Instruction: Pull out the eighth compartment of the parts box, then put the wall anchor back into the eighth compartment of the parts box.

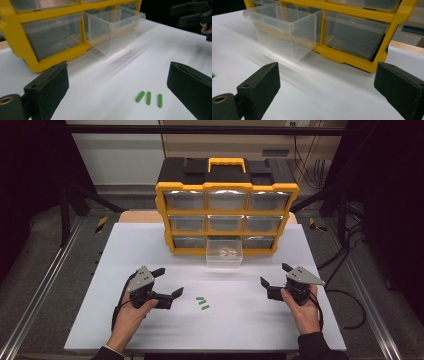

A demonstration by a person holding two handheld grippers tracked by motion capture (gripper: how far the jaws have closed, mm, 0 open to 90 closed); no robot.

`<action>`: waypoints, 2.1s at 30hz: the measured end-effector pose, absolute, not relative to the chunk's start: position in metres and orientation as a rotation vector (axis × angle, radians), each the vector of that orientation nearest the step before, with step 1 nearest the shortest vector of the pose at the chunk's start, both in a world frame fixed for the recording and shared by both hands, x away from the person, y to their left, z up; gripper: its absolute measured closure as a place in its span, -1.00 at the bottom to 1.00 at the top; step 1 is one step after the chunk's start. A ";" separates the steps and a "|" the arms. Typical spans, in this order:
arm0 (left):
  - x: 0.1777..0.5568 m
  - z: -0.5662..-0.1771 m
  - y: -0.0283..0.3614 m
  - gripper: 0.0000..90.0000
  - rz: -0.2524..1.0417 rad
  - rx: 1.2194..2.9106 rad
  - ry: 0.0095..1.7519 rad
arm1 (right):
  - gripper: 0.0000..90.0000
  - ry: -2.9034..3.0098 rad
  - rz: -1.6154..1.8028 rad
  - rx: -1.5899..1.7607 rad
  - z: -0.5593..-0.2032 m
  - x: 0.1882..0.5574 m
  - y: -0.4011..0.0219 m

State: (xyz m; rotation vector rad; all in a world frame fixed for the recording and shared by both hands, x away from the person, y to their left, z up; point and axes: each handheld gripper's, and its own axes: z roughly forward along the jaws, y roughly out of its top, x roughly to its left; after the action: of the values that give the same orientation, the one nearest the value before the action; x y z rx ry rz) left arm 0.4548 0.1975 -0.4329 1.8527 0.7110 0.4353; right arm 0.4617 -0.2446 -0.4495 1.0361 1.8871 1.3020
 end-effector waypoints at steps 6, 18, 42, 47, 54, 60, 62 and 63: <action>0.456 -0.435 0.193 -0.93 0.418 1.907 0.711 | -0.86 1.895 1.288 1.032 -0.452 0.464 -0.244; 0.467 -0.419 0.172 -0.89 0.467 1.964 0.673 | -0.85 1.904 1.295 1.024 -0.453 0.464 -0.243; 0.483 -0.425 0.119 -0.74 0.349 2.261 0.660 | -0.83 1.893 1.334 1.013 -0.451 0.464 -0.243; 0.481 -0.425 0.115 -0.68 0.338 2.271 0.652 | -0.83 1.886 1.344 1.015 -0.451 0.464 -0.244; 0.481 -0.425 0.116 -0.57 0.327 2.278 0.650 | -0.82 1.868 1.359 1.029 -0.450 0.464 -0.246; 0.483 -0.423 0.120 -0.32 0.317 2.266 0.667 | -0.82 1.874 1.352 1.024 -0.451 0.464 -0.245; 0.484 -0.425 0.120 -0.24 0.318 2.280 0.672 | -0.82 1.878 1.348 1.030 -0.452 0.465 -0.246; 0.485 -0.427 0.120 -0.18 0.308 2.280 0.679 | -0.82 1.880 1.346 1.027 -0.452 0.465 -0.246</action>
State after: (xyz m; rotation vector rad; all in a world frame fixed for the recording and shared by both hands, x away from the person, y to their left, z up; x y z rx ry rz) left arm 0.4847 0.1200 -0.4267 2.2799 0.6788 0.3082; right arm 0.4648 -0.2459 -0.4518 1.0271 1.8795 1.3457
